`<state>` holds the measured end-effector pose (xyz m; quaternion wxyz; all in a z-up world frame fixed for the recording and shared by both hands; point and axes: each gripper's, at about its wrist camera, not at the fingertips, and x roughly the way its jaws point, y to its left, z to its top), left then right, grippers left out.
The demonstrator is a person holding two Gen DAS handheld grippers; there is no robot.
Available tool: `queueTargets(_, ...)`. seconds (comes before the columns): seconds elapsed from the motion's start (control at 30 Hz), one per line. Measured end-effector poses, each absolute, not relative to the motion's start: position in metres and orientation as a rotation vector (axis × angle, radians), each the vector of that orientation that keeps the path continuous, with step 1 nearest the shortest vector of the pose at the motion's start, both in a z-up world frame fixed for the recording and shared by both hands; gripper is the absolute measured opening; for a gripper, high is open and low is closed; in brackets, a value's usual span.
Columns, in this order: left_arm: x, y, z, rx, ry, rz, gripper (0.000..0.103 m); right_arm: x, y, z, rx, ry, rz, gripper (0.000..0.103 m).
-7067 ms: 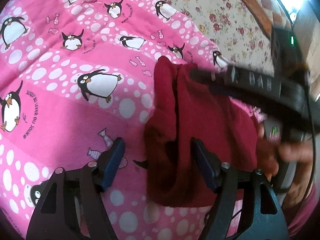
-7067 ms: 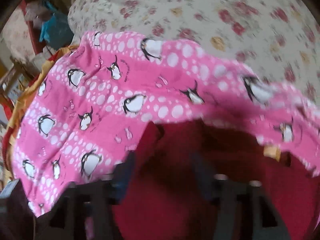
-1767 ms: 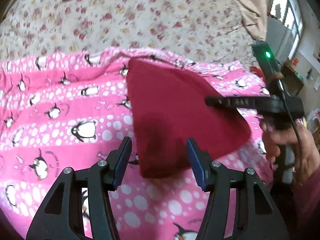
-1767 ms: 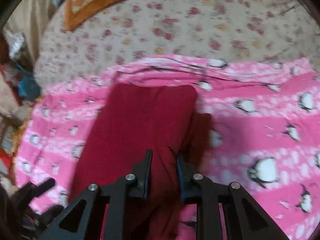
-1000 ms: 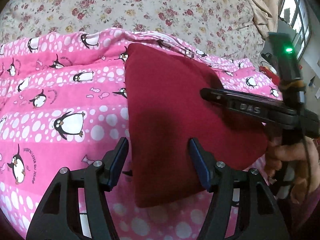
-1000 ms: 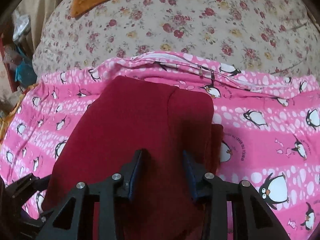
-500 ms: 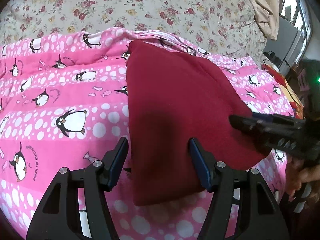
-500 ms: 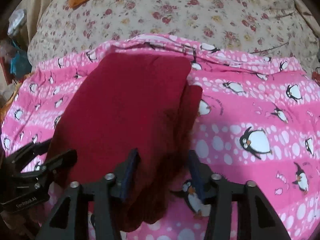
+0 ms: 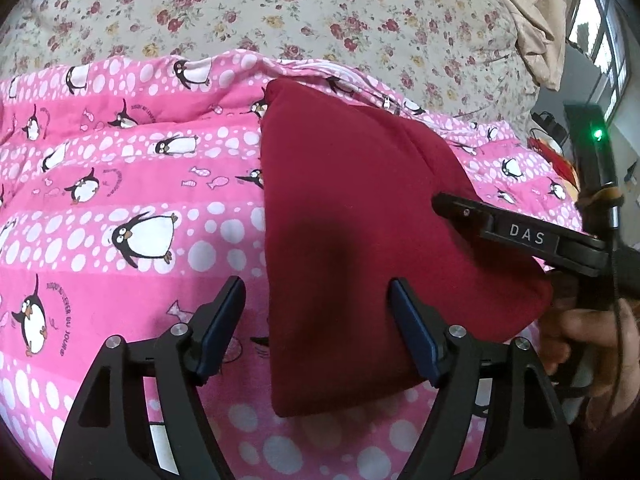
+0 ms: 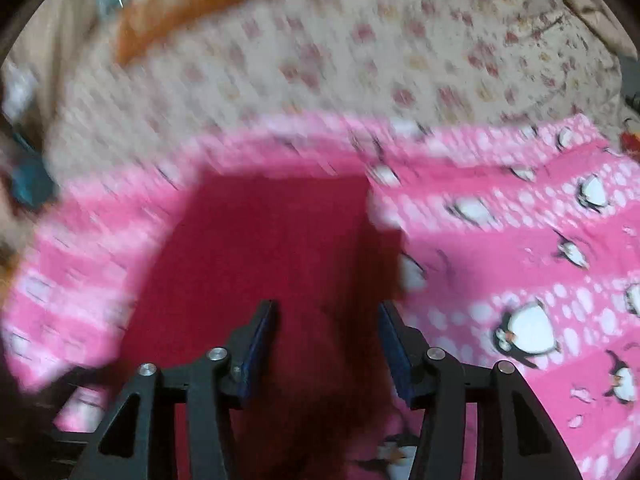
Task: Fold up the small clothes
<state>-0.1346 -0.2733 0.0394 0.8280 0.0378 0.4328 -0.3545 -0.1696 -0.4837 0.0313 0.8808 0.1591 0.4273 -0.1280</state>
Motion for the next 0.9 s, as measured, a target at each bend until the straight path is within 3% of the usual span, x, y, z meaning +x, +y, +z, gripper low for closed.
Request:
queueTargets(0.1,-0.134,-0.273,0.040,0.076,0.922,-0.755,0.076,-0.174,-0.496,0.025,0.371,0.888,-0.298,0.079)
queueTargets(0.43,-0.135,-0.273,0.040,0.077,0.921,-0.754,0.076,-0.177,-0.493,0.030,0.361,0.862,-0.303,0.079)
queueTargets(0.57,-0.135,-0.272,0.039,0.077,0.922,-0.754,0.077,-0.189,-0.488,0.057,0.304,0.729,-0.338,0.069)
queueTargets(0.67,-0.134,-0.272,0.040,0.072,0.924,-0.753,0.078,-0.195,-0.478,0.075,0.249,0.643,-0.290,0.053)
queueTargets(0.7,-0.134,-0.272,0.040,0.071,0.925,-0.753,0.078,-0.195,-0.475,0.076,0.247,0.641,-0.266,0.053)
queueTargets(0.8,-0.133,-0.272,0.040,0.071,0.925,-0.753,0.079,-0.186,-0.465,0.068,0.229,0.698,-0.219,0.052)
queueTargets(0.9,-0.132,-0.273,0.039,0.077,0.932,-0.753,0.079,-0.169,-0.467,0.037,0.208,0.890,-0.274,0.052)
